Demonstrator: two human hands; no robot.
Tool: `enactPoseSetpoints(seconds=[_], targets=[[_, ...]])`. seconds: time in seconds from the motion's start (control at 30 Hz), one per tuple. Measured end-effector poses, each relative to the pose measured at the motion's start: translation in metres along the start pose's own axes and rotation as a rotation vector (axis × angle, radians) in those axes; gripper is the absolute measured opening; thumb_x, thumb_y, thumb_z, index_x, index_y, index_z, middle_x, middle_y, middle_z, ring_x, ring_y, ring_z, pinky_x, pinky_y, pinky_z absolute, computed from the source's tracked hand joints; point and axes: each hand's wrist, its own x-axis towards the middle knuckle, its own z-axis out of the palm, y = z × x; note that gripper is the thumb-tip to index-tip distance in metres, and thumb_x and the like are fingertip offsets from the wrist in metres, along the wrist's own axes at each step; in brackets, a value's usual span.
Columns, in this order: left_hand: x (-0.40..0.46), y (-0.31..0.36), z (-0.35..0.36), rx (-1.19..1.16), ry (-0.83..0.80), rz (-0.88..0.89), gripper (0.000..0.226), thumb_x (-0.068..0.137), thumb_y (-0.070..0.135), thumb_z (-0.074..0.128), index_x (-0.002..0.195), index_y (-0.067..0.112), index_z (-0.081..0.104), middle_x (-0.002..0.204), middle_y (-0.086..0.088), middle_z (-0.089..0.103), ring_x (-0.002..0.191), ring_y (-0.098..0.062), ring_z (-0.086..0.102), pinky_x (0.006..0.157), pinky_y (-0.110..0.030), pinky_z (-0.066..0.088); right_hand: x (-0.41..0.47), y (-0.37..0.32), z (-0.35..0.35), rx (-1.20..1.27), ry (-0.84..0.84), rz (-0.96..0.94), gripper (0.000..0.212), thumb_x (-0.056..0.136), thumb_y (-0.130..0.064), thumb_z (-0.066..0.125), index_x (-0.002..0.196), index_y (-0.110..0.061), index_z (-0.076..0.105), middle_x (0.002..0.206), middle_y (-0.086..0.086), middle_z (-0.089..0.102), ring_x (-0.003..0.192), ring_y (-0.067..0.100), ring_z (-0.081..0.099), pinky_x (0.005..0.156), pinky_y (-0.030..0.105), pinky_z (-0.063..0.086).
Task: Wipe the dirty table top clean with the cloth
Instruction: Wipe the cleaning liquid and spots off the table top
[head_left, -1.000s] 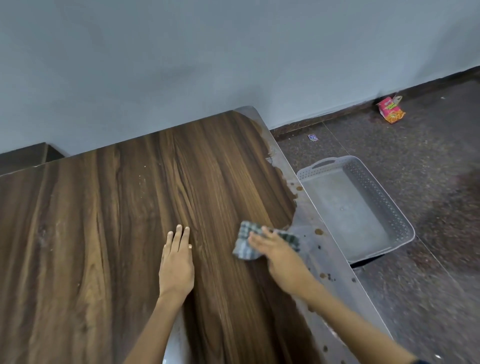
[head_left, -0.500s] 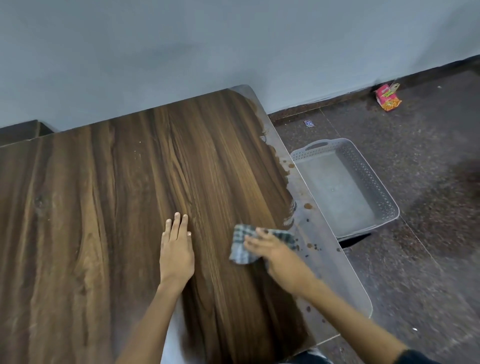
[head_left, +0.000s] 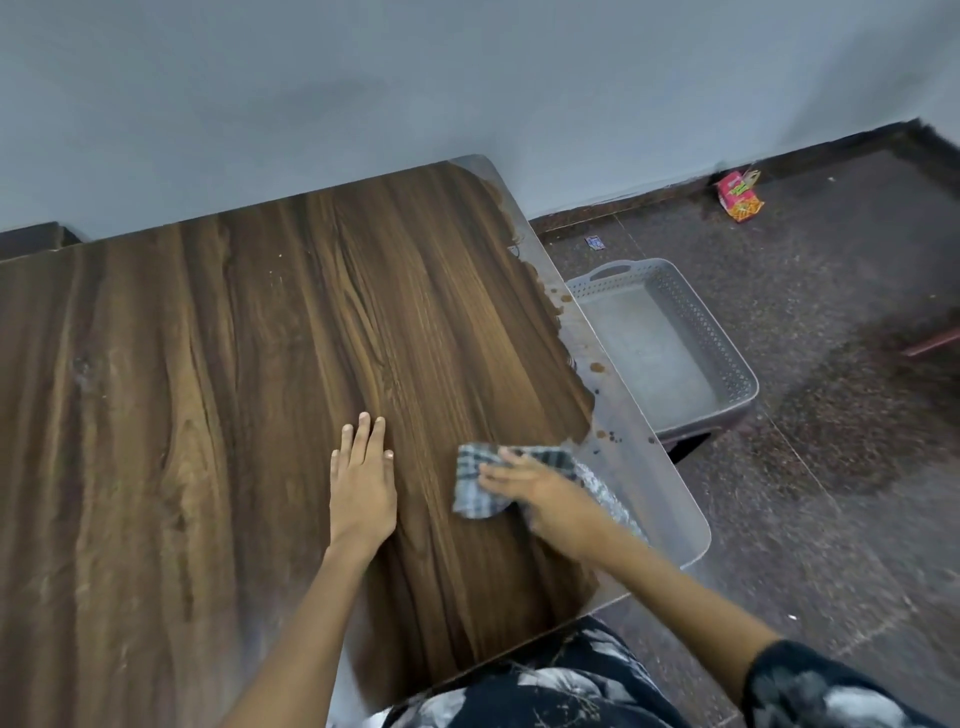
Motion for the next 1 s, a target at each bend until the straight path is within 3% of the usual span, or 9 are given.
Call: enactPoseSetpoints(seconds=[0.13, 0.23, 0.4, 0.47, 0.53, 0.63, 0.73, 0.83, 1.0], targets=[[-0.022, -0.003, 0.0, 0.002, -0.027, 0.022, 0.047, 0.101, 0.021, 0.025, 0.147, 0.014, 0.018, 0.156, -0.001, 0.01, 0.145, -0.02, 0.002, 0.117, -0.039, 0.006, 0.045, 0.025, -0.024, -0.059, 0.139, 0.291, 0.063, 0.085, 0.013, 0.04, 0.141, -0.016, 0.037, 0.153, 0.006, 0.024, 0.144, 0.026, 0.013, 0.118, 0.035, 0.01], [-0.038, -0.007, 0.002, 0.006, -0.036, 0.03, 0.047, 0.101, 0.021, 0.026, 0.147, 0.015, 0.019, 0.156, -0.001, 0.011, 0.144, -0.02, 0.003, 0.117, -0.039, 0.006, 0.077, 0.014, -0.001, -0.046, 0.205, 0.344, 0.069, 0.078, 0.02, 0.041, 0.139, -0.012, 0.04, 0.15, 0.007, 0.031, 0.143, 0.027, 0.014, 0.119, 0.037, 0.011], [-0.058, -0.012, 0.003, -0.025, -0.041, 0.044, 0.047, 0.1, 0.022, 0.028, 0.146, 0.014, 0.022, 0.156, -0.002, 0.012, 0.144, -0.021, 0.004, 0.116, -0.04, 0.007, -0.002, -0.034, 0.05, -0.042, -0.027, -0.008, 0.074, 0.076, 0.022, 0.04, 0.139, -0.015, 0.04, 0.15, 0.0, 0.031, 0.139, 0.011, 0.008, 0.114, 0.027, 0.001], [-0.062, -0.011, 0.003, -0.036, -0.048, 0.038, 0.047, 0.1, 0.022, 0.028, 0.146, 0.014, 0.021, 0.156, -0.001, 0.012, 0.144, -0.021, 0.003, 0.116, -0.04, 0.006, -0.044, -0.02, 0.048, -0.044, -0.044, -0.051, 0.073, 0.075, 0.021, 0.041, 0.138, -0.016, 0.042, 0.149, -0.005, 0.032, 0.137, 0.006, 0.007, 0.116, 0.027, 0.001], [-0.065, -0.01, 0.003, -0.041, -0.049, 0.028, 0.047, 0.1, 0.021, 0.028, 0.146, 0.014, 0.021, 0.156, -0.001, 0.011, 0.145, -0.021, 0.002, 0.116, -0.04, 0.005, -0.06, 0.007, 0.033, -0.039, 0.081, 0.1, 0.072, 0.077, 0.021, 0.042, 0.137, -0.019, 0.043, 0.147, -0.007, 0.031, 0.138, 0.008, 0.011, 0.119, 0.031, 0.005], [-0.069, -0.008, 0.004, -0.044, -0.056, 0.01, 0.047, 0.101, 0.02, 0.027, 0.147, 0.014, 0.02, 0.156, -0.002, 0.01, 0.145, -0.021, 0.001, 0.116, -0.04, 0.005, -0.036, 0.035, -0.003, 0.019, 0.221, 0.337, 0.059, 0.079, 0.021, 0.039, 0.133, -0.003, 0.046, 0.141, 0.001, 0.035, 0.14, 0.025, 0.018, 0.115, 0.022, 0.004], [-0.075, -0.005, 0.004, -0.048, -0.065, 0.004, 0.047, 0.1, 0.02, 0.027, 0.147, 0.014, 0.02, 0.157, -0.002, 0.009, 0.145, -0.022, 0.001, 0.116, -0.041, 0.005, 0.001, 0.028, -0.007, -0.03, 0.257, 0.429, 0.063, 0.078, 0.02, 0.042, 0.136, -0.007, 0.044, 0.148, 0.012, 0.033, 0.142, 0.032, 0.018, 0.118, 0.034, 0.013], [-0.081, -0.003, 0.004, -0.04, -0.066, -0.003, 0.047, 0.1, 0.019, 0.027, 0.147, 0.014, 0.019, 0.157, -0.002, 0.009, 0.145, -0.022, 0.001, 0.116, -0.041, 0.005, 0.003, 0.004, 0.023, -0.03, 0.183, 0.308, 0.068, 0.079, 0.018, 0.042, 0.138, -0.017, 0.042, 0.151, 0.007, 0.03, 0.143, 0.027, 0.017, 0.118, 0.038, 0.014], [-0.082, 0.002, 0.007, -0.021, -0.057, -0.022, 0.047, 0.101, 0.019, 0.025, 0.147, 0.014, 0.017, 0.157, -0.003, 0.008, 0.144, -0.024, 0.0, 0.116, -0.042, 0.005, -0.077, -0.02, 0.046, -0.033, -0.055, -0.009, 0.066, 0.081, 0.018, 0.041, 0.137, -0.016, 0.044, 0.147, -0.005, 0.035, 0.139, 0.008, 0.01, 0.119, 0.033, 0.009]])
